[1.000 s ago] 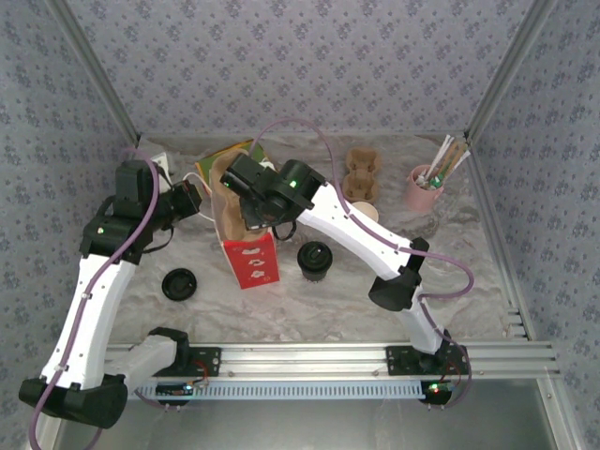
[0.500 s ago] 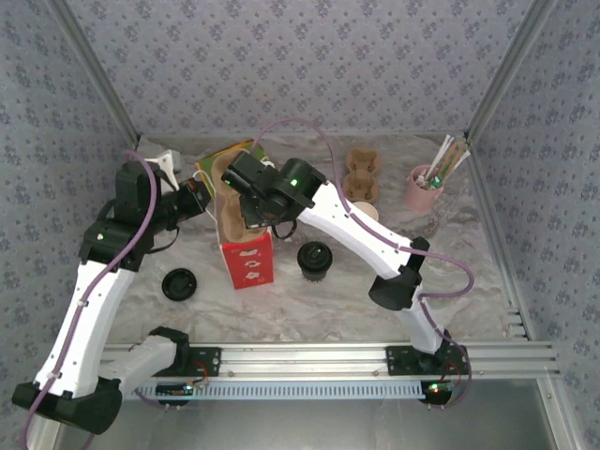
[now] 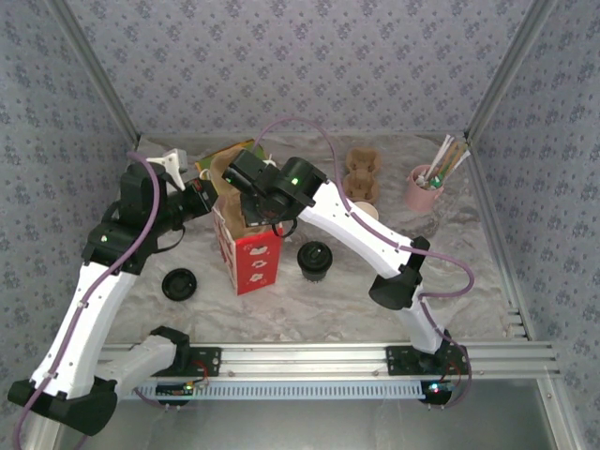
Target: Pack the takeout coffee
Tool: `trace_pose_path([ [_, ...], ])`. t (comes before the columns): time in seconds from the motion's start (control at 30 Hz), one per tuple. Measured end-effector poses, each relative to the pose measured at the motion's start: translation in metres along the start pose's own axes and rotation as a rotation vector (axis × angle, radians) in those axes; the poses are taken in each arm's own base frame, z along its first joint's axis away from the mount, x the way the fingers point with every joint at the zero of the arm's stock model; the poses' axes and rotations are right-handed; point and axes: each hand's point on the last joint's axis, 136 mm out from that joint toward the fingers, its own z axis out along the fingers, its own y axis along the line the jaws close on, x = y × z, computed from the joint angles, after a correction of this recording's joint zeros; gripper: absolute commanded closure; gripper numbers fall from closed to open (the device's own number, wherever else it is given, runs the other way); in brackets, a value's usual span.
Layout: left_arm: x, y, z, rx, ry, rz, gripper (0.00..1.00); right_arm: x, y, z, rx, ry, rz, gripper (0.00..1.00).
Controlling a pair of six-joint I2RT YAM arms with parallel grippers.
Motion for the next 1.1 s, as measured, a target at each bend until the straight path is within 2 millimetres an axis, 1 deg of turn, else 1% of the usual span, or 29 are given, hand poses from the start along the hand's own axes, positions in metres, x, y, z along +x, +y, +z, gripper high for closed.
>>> trace_pose_path([
  [0.27,0.0,0.005,0.002,-0.019,-0.008,0.0,1.0,0.018,-0.009,0.019,0.043,0.073,0.006,0.88],
  [0.5,-0.001,0.004,-0.002,-0.014,-0.02,0.001,1.0,0.019,-0.008,0.02,0.035,0.083,0.016,0.88],
  [0.77,0.003,0.009,0.002,-0.031,-0.011,0.0,1.0,0.019,-0.008,0.02,0.033,0.086,0.015,0.88],
  [0.93,0.003,0.01,0.002,-0.037,-0.014,0.001,1.0,0.023,-0.009,0.019,0.043,0.093,0.006,0.88],
  [1.1,0.003,0.011,0.002,-0.038,-0.013,0.003,1.0,0.025,-0.01,0.012,0.055,0.085,-0.017,0.88],
])
